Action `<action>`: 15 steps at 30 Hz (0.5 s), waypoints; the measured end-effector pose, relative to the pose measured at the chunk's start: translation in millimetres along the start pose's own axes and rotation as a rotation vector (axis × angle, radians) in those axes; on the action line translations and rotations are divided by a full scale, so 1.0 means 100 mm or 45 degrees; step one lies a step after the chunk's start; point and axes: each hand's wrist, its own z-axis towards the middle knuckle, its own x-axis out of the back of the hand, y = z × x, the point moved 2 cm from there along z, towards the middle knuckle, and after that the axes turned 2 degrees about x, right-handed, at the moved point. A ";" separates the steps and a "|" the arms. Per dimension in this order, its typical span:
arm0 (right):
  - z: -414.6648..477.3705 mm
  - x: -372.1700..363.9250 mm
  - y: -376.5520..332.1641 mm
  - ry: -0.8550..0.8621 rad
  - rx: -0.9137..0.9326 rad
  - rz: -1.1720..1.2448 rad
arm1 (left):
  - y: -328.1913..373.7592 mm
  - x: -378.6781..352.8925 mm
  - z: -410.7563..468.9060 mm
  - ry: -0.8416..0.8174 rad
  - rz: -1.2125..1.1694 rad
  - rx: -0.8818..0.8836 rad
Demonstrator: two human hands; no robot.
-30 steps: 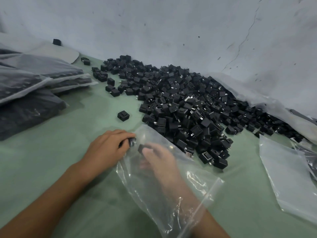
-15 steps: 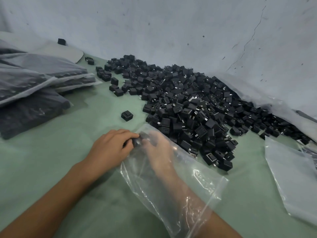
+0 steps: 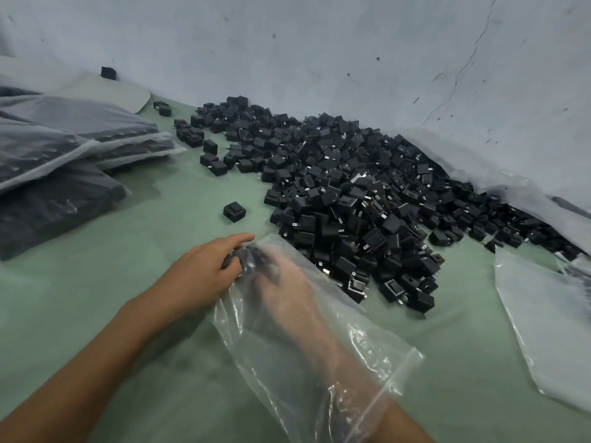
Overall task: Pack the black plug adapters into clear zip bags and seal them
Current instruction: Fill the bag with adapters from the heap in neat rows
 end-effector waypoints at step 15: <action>-0.15 0.04 -0.14 0.032 0.081 -0.009 | 0.08 -0.11 -0.02 0.135 0.307 -0.072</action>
